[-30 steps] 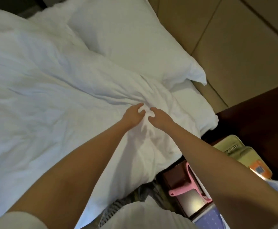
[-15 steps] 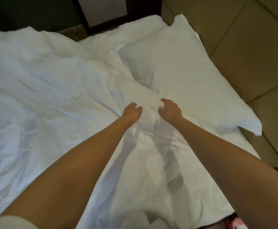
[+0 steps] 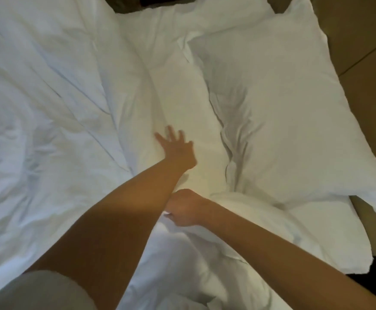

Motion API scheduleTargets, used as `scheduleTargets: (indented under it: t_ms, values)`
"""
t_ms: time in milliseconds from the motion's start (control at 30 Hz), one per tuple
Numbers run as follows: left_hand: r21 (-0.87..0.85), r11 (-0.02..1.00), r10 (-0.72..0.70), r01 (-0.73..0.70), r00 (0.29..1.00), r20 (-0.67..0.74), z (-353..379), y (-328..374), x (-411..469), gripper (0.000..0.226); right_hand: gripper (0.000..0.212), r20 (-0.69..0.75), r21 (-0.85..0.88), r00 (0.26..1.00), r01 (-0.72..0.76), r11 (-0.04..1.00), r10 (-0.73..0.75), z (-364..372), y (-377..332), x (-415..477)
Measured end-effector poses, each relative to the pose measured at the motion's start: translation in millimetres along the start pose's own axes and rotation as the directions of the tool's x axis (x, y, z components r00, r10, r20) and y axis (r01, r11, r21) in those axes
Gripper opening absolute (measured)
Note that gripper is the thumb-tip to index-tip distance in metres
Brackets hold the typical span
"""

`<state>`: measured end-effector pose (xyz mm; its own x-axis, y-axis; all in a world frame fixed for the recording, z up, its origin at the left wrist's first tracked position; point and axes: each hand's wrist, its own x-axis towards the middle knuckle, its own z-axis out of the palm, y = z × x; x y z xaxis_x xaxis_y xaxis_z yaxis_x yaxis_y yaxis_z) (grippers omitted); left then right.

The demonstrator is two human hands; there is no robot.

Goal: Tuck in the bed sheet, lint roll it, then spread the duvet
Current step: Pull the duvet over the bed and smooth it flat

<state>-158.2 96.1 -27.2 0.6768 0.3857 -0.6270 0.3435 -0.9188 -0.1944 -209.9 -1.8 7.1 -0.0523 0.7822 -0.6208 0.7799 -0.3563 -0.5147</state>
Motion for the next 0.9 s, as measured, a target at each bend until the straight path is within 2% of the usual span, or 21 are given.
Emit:
scheduleTargets:
  t_ms: [67,167,233,267,300,333,367,400,433,467,500,533,600,633,700,733,767,800,833,867,900]
  values:
    - [0.108,0.977,-0.19,0.181,0.979,0.077,29.0,-27.7,-3.3,0.066,0.036,-0.043,0.075,0.999,-0.014,0.997,0.017,8.1,8.4,1.7]
    - [0.032,0.951,-0.31,0.309,0.944,0.115,52.1,-64.6,-18.0,0.067,0.031,-0.029,0.311,0.998,-0.042,0.949,0.054,4.3,33.5,-0.9]
    - [-0.158,0.954,-0.236,0.253,0.965,0.118,53.5,-78.2,-23.1,0.046,0.021,0.026,0.53,0.996,-0.084,0.844,0.083,-3.1,44.3,-4.6]
    - [-0.337,0.916,-0.204,0.217,0.976,0.073,48.6,-83.7,-24.5,0.035,0.022,0.043,0.671,0.993,-0.108,0.734,0.107,-9.8,42.1,-8.7]
    - [-0.538,0.82,-0.211,0.192,0.977,0.028,37.6,-88.1,-25.9,0.033,0.027,0.06,0.796,0.984,-0.149,0.587,0.169,-16.6,38.6,-9.0]
    - [-0.765,0.62,-0.259,0.174,0.966,0.01,23.1,-91.7,-25.5,0.036,0.032,0.051,0.884,0.962,-0.169,0.436,0.269,-22.3,35.6,-5.8]
    - [-0.939,0.316,-0.285,0.137,0.957,0.044,5.8,-93.0,-26.8,0.038,0.037,0.031,0.948,0.921,-0.151,0.282,0.388,-29.4,35.5,-0.1]
    - [-0.997,-0.015,-0.247,0.075,0.966,0.076,-10.7,-93.4,-31.4,0.038,0.04,0.0,0.989,0.865,-0.073,0.126,0.502,-39.0,34.1,6.0]
    - [-0.953,-0.301,-0.162,0.027,0.984,0.079,-25.2,-92.8,-38.4,0.036,0.043,-0.028,0.999,0.805,0.031,0.005,0.593,-52.7,36.2,13.6]
    - [-0.877,-0.479,-0.055,0.02,0.997,0.053,-35.7,-90.6,-47.2,0.033,0.046,-0.046,0.991,0.771,0.115,-0.068,0.636,-69.4,37.4,18.7]
    - [-0.828,-0.559,0.045,0.041,0.999,0.019,-42.9,-86.2,-59.9,0.027,0.051,-0.053,0.98,0.784,0.161,-0.12,0.619,-88.8,38.7,21.2]
    - [-0.82,-0.567,0.133,0.078,0.991,0.002,-43.8,-80.6,-74.1,0.024,0.061,-0.059,0.965,0.826,0.191,-0.178,0.561,-107.2,37.7,22.0]
    - [-0.861,-0.488,0.249,0.146,0.968,0.022,-37.8,-70.2,-99.8,0.021,0.081,-0.015,0.949,0.912,0.142,-0.281,0.411,-135.0,32.0,20.2]
    - [-0.879,-0.447,0.253,0.166,0.966,0.054,-34.5,-68.3,-112.5,0.025,0.081,0.006,0.961,0.933,0.094,-0.26,0.36,-140.0,29.8,22.7]
    - [-0.912,-0.352,0.31,0.21,0.946,0.098,-30.0,-77.6,-133.6,0.031,0.056,0.112,0.99,0.958,-0.084,-0.115,0.263,-141.2,13.6,20.1]
    - [-0.94,-0.261,0.365,0.222,0.924,0.117,-33.8,-89.7,-142.6,0.029,0.045,0.201,0.98,0.955,-0.193,-0.057,0.219,-136.8,3.9,17.9]
    - [-0.972,-0.113,0.392,0.204,0.909,0.145,-41.8,-103.8,-148.5,0.026,0.041,0.246,0.969,0.949,-0.247,-0.02,0.195,-129.1,-4.8,17.9]
    - [-0.982,0.105,0.393,0.16,0.9,0.189,-53.6,-117.8,-154.5,0.022,0.037,0.21,0.972,0.956,-0.227,0.066,0.204,-119.8,-17.4,17.1]
    - [-0.937,0.338,0.343,0.093,0.914,0.215,-69.0,-130.5,-158.5,0.016,0.03,0.106,0.962,0.961,-0.164,0.22,0.256,-111.2,-32.0,16.4]
    - [-0.851,0.523,0.248,0.041,0.948,0.198,-85.6,-140.3,-161.4,0.011,0.022,-0.074,0.925,0.95,-0.048,0.376,0.303,-100.0,-50.8,17.8]
    - [-0.775,0.632,0.134,-0.016,0.987,0.089,-101.1,-146.2,-159.3,0.01,0.018,-0.198,0.894,0.924,0.034,0.446,0.326,-89.3,-71.4,18.3]
